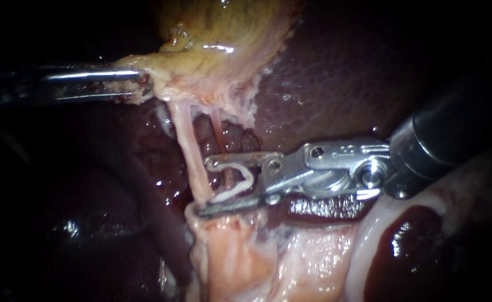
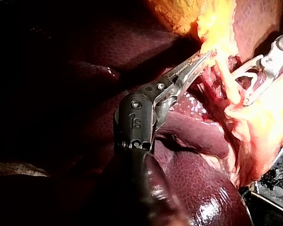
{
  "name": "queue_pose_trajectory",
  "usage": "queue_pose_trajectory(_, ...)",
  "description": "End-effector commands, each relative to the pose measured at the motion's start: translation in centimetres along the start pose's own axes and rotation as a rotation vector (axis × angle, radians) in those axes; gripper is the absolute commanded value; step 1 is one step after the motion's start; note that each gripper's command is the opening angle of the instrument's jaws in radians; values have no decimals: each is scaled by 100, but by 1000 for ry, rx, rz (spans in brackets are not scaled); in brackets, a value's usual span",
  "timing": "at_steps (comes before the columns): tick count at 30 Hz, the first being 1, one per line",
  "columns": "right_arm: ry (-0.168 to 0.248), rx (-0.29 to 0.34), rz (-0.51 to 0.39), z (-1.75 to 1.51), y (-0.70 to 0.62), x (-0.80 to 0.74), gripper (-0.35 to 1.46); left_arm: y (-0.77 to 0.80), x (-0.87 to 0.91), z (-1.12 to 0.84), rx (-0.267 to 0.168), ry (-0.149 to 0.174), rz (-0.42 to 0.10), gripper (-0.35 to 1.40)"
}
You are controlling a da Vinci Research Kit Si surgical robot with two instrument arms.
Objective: Clipping first clip left tube
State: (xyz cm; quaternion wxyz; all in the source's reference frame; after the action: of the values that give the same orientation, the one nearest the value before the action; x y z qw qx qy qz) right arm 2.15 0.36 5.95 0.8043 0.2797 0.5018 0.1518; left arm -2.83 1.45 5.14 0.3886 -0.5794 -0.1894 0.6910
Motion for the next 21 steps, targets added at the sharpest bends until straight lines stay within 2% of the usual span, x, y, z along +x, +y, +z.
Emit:
queue_pose_trajectory(1,0,2,6,2,0,0,50,0,0,0,0,0,0,-35)
queue_pose_trajectory(13,-5,44,5,37,2,1,50,2,1,2,-1,0,0,-35)
queue_pose_trajectory(21,18,88,11,59,-6,5,50,2,1,2,-1,0,0,-35)
